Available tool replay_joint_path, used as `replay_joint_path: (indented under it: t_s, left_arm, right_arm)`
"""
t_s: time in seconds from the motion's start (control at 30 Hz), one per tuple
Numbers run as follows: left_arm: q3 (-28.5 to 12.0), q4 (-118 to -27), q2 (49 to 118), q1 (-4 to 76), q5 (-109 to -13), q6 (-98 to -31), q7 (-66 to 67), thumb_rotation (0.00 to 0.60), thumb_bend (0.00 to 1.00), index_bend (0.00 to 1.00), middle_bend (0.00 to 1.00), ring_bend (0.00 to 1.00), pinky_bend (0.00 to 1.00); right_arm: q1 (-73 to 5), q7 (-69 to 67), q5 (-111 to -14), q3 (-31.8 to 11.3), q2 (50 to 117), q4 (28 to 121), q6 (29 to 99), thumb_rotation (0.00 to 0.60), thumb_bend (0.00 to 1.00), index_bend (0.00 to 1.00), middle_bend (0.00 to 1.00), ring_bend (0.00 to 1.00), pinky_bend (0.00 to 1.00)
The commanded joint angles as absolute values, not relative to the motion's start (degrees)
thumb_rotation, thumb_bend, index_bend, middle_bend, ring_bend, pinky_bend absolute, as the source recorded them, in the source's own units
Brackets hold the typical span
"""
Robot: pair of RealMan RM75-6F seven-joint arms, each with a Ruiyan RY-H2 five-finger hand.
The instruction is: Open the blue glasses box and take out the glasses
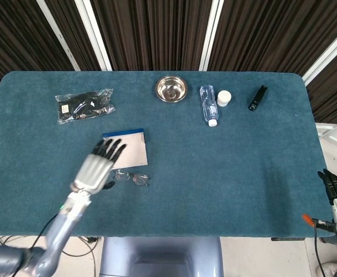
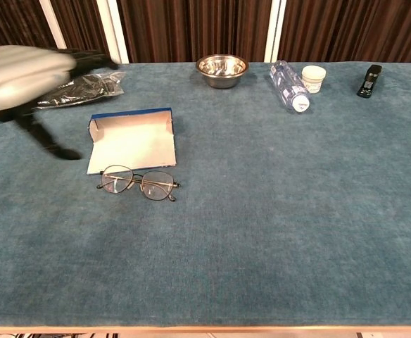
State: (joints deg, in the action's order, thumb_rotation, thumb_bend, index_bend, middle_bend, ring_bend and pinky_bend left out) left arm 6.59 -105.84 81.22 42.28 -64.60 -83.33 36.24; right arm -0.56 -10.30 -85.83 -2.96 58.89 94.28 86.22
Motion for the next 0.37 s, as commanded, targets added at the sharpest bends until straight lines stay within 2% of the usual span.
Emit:
replay_joint_path:
  t_s: [0.03,0.17,0.37]
  left_arm:
    - [13.32,-102.84,77.22,33.90,-72.14,-91.19,31.21,0.600,0.04,0.00,0.00,0.00,0.03]
    - [14.91,-100.03,75.69,28.17,-74.49,-96.43,28.53,0.600,0.04,0.00,0.00,0.00,0.03]
    - [14.79,-95.46,74.87,22.91,-77.17,-100.27,24.49,0.600,0.04,0.00,0.00,0.00,0.03]
  right_arm:
    - [-0.37,-9.16,-86.14,-3.32,59.69,93.46,87.18,0.600,0.16,0.00,0.00,0.00,0.20]
    - [-0.28,-7.84,-86.45,-3.46,60.34,92.87,87.93,0.600,0.16,0.00,0.00,0.00,0.20]
    - [-0.20,-6.60,-86.57,-3.51,60.91,92.52,88.36,0.600,0.16,0.00,0.00,0.00,0.20]
